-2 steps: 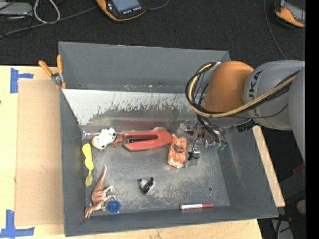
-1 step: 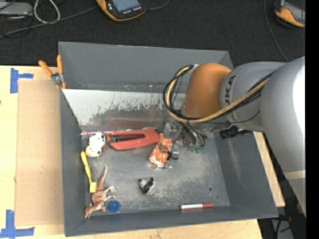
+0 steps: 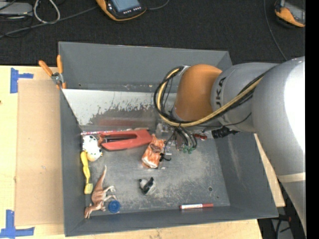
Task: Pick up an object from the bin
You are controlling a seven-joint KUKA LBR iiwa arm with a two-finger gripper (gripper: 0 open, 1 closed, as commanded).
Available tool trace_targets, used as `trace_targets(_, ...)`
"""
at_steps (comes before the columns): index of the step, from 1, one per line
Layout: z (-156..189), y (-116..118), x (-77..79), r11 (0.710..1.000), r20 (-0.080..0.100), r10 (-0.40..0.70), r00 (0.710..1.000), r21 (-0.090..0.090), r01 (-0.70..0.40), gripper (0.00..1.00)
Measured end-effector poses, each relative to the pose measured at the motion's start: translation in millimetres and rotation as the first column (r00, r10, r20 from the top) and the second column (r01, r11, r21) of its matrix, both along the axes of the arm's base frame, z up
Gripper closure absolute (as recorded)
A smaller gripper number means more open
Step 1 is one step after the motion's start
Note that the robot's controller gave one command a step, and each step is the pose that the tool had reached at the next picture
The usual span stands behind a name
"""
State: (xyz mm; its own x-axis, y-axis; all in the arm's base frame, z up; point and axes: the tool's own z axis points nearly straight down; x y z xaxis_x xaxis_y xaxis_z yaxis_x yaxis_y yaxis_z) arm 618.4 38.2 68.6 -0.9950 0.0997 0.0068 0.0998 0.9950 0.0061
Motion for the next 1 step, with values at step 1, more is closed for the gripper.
trace_targets(1,1.1,4.3,-0.1,0.998,0.002,0.066,0.998,-0.001,-0.066,0.00)
